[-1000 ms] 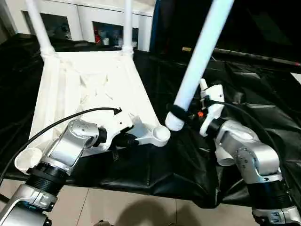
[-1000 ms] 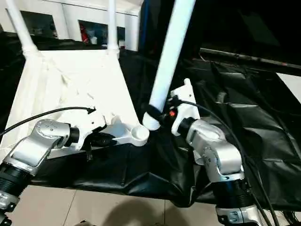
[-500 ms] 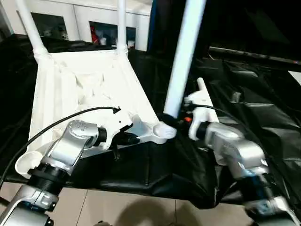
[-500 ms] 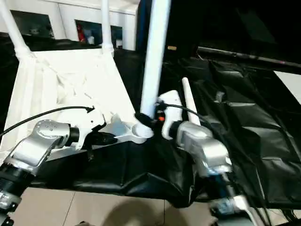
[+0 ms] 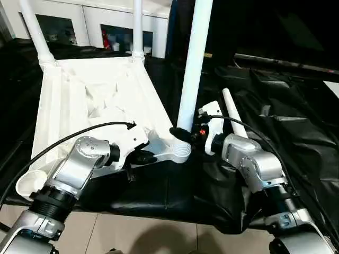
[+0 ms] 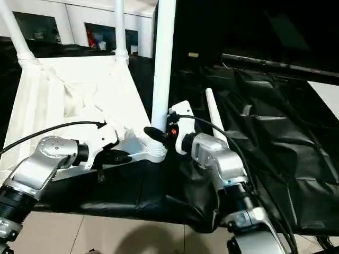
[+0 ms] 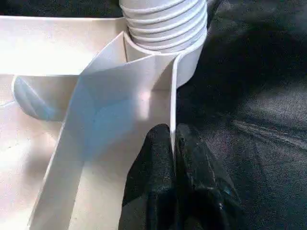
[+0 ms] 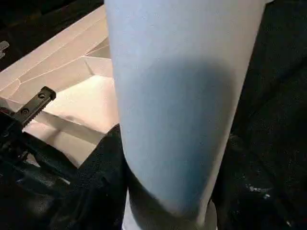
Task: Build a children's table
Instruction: Insert table leg to table base
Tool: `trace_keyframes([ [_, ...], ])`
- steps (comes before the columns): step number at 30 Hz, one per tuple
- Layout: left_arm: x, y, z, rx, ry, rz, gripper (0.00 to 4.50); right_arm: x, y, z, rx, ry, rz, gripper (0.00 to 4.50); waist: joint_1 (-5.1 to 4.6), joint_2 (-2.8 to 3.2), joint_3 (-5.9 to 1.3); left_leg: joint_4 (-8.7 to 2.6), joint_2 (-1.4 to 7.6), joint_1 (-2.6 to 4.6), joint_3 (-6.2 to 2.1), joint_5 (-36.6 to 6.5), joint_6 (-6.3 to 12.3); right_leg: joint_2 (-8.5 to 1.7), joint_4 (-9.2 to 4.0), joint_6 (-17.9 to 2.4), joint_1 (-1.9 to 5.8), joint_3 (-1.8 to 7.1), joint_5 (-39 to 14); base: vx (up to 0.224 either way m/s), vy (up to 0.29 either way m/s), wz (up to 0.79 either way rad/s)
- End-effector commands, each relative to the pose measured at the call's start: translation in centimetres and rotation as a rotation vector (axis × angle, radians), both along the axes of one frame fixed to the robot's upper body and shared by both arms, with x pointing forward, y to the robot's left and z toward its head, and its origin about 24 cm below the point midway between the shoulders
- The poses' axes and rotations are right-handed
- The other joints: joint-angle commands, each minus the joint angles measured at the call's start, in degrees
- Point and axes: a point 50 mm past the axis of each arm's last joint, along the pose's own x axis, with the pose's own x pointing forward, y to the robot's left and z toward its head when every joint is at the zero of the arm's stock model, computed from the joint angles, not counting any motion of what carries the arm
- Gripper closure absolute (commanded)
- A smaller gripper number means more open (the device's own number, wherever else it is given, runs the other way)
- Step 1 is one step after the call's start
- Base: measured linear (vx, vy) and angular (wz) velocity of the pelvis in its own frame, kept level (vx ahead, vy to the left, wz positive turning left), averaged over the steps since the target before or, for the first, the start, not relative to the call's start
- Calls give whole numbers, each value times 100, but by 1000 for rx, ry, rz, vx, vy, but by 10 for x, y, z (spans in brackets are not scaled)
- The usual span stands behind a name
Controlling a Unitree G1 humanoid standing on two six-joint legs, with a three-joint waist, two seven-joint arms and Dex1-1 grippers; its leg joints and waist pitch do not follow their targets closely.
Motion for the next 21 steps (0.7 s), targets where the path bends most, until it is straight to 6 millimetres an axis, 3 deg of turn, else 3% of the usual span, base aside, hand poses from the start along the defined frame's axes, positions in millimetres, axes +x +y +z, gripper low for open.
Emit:
trace_keyframes([
  [1, -4, -5, -6, -27, 21, -5, 450, 0, -6, -8, 21, 28, -16, 259, 21, 14, -348, -391, 203, 47, -25, -735, 37, -431, -414, -1025, 263, 264, -974, 0, 0, 0],
  [2, -4, -5, -6, -28, 21, -4, 450, 0, -8, -10, 48, 35, -28, 259, 30, 39, -346, -396, 205, 51, -31, -751, 27, -437, -415, -1029, 262, 263, -991, 0, 0, 0],
  [5, -3, -4, -6, -23, 17, -4, 450, -1, -12, -17, 83, 49, -50, 259, 26, 25, -348, -392, 205, 46, -26, -811, 37, -438, -424, -1050, 265, 265, -1004, 0, 0, 0],
  [6, -3, -4, -6, -22, 17, -3, 450, -2, -14, -21, 91, 54, -56, 259, 24, 65, -354, -398, 207, 48, -32, -796, 21, -430, -416, -1076, 264, 261, -903, 0, 0, 0],
  [21, 2, 3, 1, -3, -23, 23, 450, -21, -20, -61, 151, 22, -202, 260, 50, 187, -350, -438, 216, 74, -60, -1198, -94, -439, -435, -1218, 254, 260, -902, 0, 0, 0],
])
